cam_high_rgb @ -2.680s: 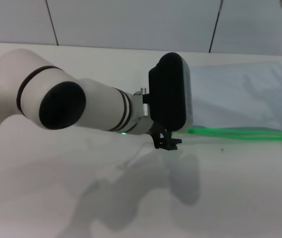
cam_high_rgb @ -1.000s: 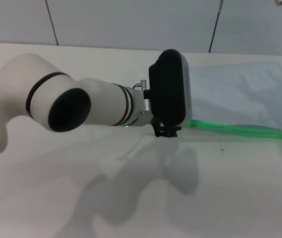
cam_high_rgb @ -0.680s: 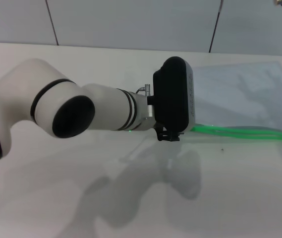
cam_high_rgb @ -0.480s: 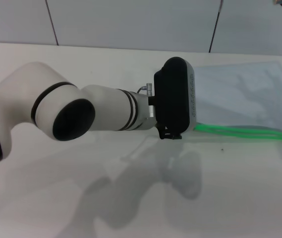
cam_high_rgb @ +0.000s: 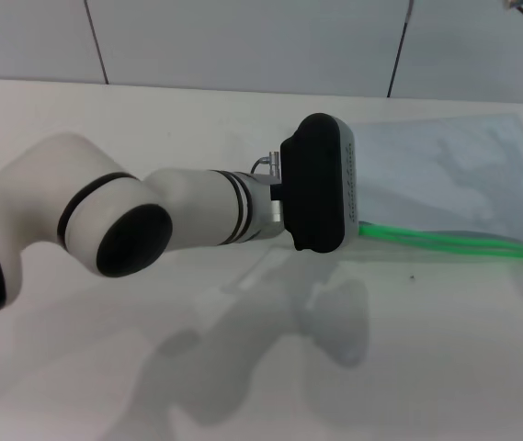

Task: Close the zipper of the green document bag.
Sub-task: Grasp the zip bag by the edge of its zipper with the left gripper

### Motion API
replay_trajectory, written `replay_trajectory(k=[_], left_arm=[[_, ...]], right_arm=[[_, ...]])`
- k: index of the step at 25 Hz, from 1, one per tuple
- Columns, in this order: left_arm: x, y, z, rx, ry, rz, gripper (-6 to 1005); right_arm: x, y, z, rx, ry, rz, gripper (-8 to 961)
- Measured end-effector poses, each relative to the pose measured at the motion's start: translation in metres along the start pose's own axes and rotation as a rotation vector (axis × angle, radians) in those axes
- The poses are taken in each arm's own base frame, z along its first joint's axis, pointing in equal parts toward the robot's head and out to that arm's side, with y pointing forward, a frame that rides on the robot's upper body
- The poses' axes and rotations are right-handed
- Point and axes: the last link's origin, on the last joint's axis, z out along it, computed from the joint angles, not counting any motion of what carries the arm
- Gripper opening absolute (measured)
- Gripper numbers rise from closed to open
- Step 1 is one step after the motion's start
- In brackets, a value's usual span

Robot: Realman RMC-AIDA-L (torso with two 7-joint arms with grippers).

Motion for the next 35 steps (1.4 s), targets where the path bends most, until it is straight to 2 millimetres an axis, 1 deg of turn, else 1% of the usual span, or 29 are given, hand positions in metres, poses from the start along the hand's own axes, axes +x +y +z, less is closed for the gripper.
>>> replay_trajectory(k=[6, 15, 26, 31, 35], left_arm=[[0.0012, 0.001, 0.0008, 0.025, 0.021, 0.009, 728], [0.0044, 0.009, 0.0026, 0.025, 0.052, 0.0, 727], [0.0024, 0.0093, 0.0037, 0.022, 0.045, -0.001, 622], [0.0005, 0.0067, 0.0055, 0.028, 0.038, 0.007, 373], [0.0, 0.006, 0.0056, 0.031, 0.038, 0.008, 289]], right_arm=[[0.0008, 0.0025, -0.0001, -0.007, 0.002, -0.004, 816], [0.0006, 0.0031, 0.0002, -0.009, 0.002, -0.006, 816], [0.0005, 0.0031, 0.0002, -0.009, 0.002, -0.004, 816], [-0.0013, 0.0033, -0.0005, -0.009, -0.004, -0.002, 817], [-0.0011, 0.0038, -0.0008, -0.011, -0.004, -0.002, 817]])
